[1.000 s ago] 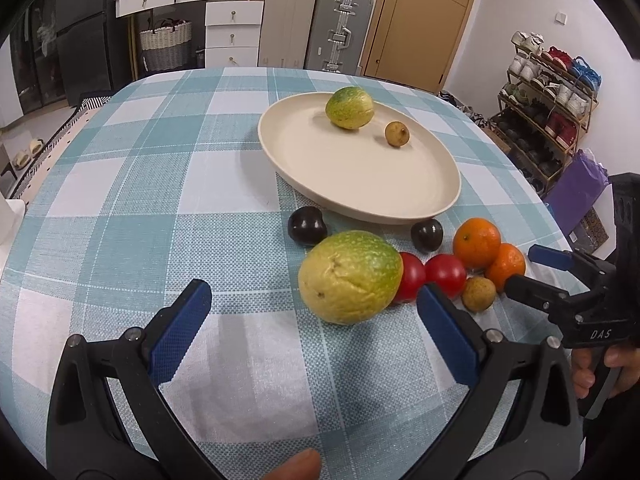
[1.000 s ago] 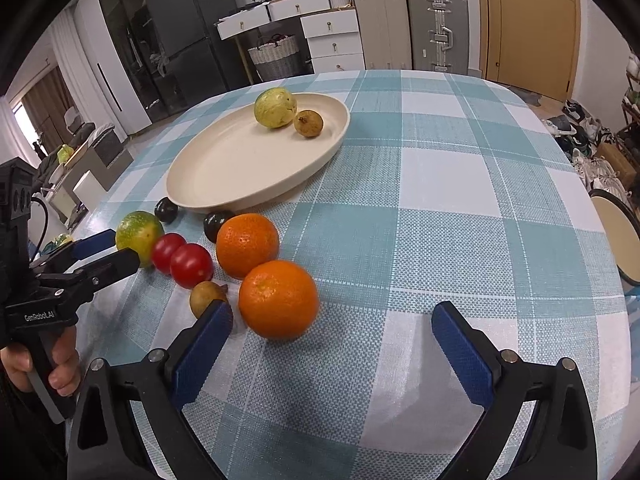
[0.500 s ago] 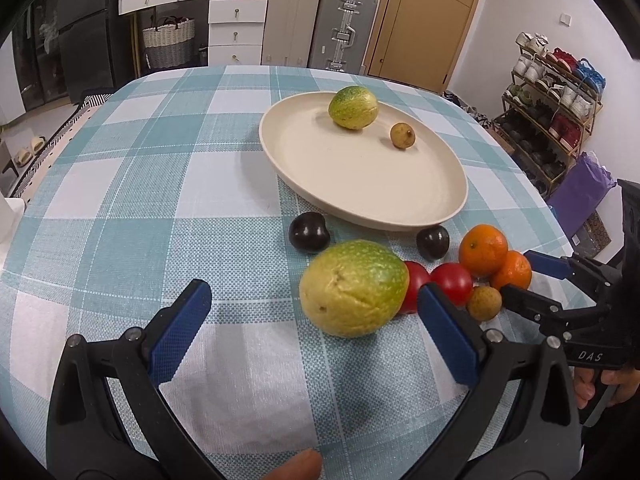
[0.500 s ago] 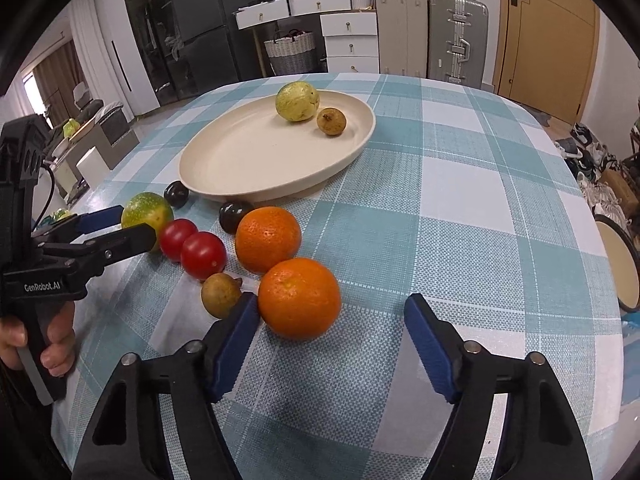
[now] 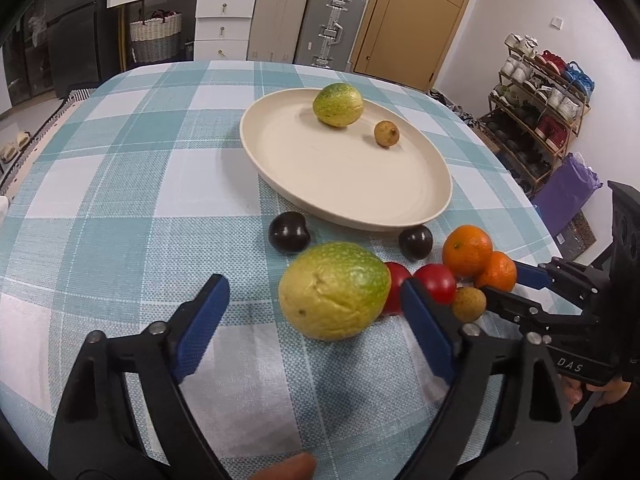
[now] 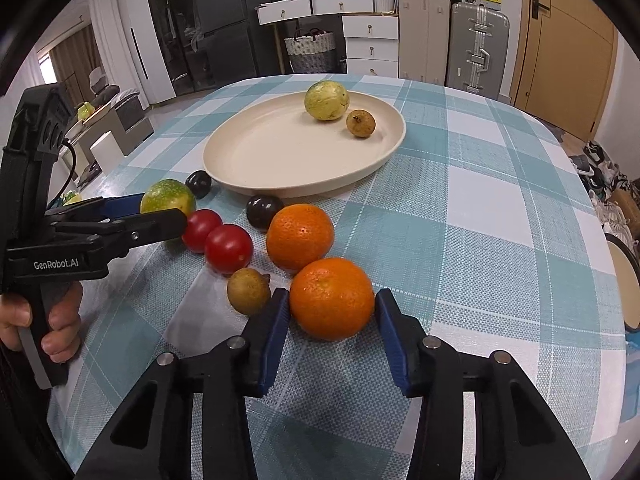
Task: Organize fruits
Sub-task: 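Grasp the green-speckled yellow fruit with the left tool while the right tool grasps the large orange, then carry both fruits onto the cream plate and open both tools, then withdraw both open tools from the plate, then grasp a red tomato with the left tool while the right tool grasps the orange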
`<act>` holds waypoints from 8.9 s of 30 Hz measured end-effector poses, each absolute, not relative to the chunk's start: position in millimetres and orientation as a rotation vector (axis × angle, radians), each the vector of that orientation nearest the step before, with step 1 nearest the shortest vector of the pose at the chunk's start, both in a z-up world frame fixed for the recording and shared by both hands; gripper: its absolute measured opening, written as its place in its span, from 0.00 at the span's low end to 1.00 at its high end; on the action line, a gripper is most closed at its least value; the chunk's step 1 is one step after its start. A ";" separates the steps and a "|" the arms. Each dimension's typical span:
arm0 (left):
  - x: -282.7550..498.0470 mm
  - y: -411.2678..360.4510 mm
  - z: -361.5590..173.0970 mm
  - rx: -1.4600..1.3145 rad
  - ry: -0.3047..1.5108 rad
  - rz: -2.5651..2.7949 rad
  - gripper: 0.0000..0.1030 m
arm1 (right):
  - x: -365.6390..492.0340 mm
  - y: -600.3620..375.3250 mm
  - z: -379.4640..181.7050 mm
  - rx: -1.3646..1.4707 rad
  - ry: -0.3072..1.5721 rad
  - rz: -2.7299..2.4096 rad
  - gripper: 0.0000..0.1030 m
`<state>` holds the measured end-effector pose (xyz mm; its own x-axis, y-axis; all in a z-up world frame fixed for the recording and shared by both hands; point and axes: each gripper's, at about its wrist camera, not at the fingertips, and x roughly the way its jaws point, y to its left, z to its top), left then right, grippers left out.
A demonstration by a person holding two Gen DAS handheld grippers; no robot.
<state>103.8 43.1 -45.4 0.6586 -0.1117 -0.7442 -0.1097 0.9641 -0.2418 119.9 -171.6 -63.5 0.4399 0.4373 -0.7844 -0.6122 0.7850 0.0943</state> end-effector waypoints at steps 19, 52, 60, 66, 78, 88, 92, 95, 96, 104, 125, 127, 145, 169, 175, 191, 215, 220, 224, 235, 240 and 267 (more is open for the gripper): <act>96.4 35.2 -39.5 -0.258 0.828 -0.058 0.50 | 120.7 -175.6 -61.5 -0.195 0.897 0.660 0.39; 94.2 45.1 -0.1 -0.259 0.700 -0.036 0.50 | 133.0 -169.2 -23.5 -0.130 0.775 0.661 0.39; 105.0 43.9 4.0 -0.248 0.686 -0.036 0.50 | 142.2 -164.6 -18.7 -0.098 0.767 0.657 0.39; 113.8 44.2 4.5 -0.243 0.678 -0.032 0.50 | 149.4 -159.6 -18.3 -0.078 0.772 0.656 0.39; 131.2 46.0 5.2 -0.232 0.669 -0.018 0.50 | 166.0 -145.3 -10.2 -0.080 0.757 0.670 0.39; 152.7 47.7 -3.5 -0.225 0.682 -0.005 0.50 | 185.8 -139.3 -14.8 -0.066 0.773 0.657 0.39; 161.1 48.1 -9.3 -0.219 0.694 0.003 0.50 | 193.6 -137.9 -19.2 -0.063 0.791 0.651 0.39; 166.1 48.0 -12.5 -0.217 0.700 0.007 0.50 | 199.7 -135.9 -24.9 -0.063 0.815 0.654 0.39; 167.6 48.1 -13.3 -0.216 0.702 0.009 0.50 | 200.7 -135.9 -26.2 -0.065 0.816 0.649 0.39; 179.4 48.3 -21.2 -0.206 0.720 0.019 0.50 | 207.4 -127.4 -34.7 -0.089 0.828 0.650 0.39; 185.4 47.9 -26.3 -0.198 0.755 0.020 0.50 | 214.1 -121.6 -35.5 -0.105 0.837 0.624 0.42; 183.3 47.9 -21.6 -0.190 0.749 0.031 0.51 | 212.6 -124.5 -31.3 -0.100 0.825 0.618 0.46; 119.7 66.0 8.5 -0.211 0.693 0.091 0.99 | 187.1 -156.1 -8.4 -0.063 0.780 0.613 1.00; 81.4 41.6 3.3 -0.184 0.726 0.052 0.99 | 154.3 -165.8 -24.0 -0.139 0.798 0.609 1.00; 80.6 38.4 -4.1 -0.176 0.741 0.049 0.99 | 152.5 -170.0 -28.8 -0.131 0.816 0.605 1.00; 85.2 29.5 -16.4 -0.166 0.779 0.037 0.99 | 151.7 -173.9 -36.8 -0.151 0.843 0.592 1.00; 98.5 24.1 -41.8 -0.149 0.863 0.025 0.99 | 157.8 -176.0 -59.9 -0.110 0.954 0.596 0.99; 100.5 21.7 -43.5 -0.135 0.868 0.034 0.99 | 157.7 -175.6 -59.8 -0.094 0.951 0.613 0.93; 100.6 18.9 -44.0 -0.121 0.870 0.021 0.99 | 156.3 -172.6 -61.1 -0.100 0.957 0.628 0.78; 105.1 17.1 -49.1 -0.122 0.901 -0.012 0.84 | 153.0 -168.6 -63.4 -0.098 0.958 0.659 0.68; 109.1 14.9 -49.8 -0.116 0.905 -0.030 0.78 | 153.0 -170.0 -63.1 -0.095 0.957 0.656 0.68; 114.7 9.0 -47.6 -0.115 0.910 -0.112 0.24 | 153.4 -171.5 -61.7 -0.078 0.955 0.695 0.50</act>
<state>114.7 9.0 -47.6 0.6084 -0.1459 -0.7801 0.0481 0.9879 -0.1473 153.4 -171.5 -61.7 0.3806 0.5105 -0.7710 -0.5763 0.7830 0.2340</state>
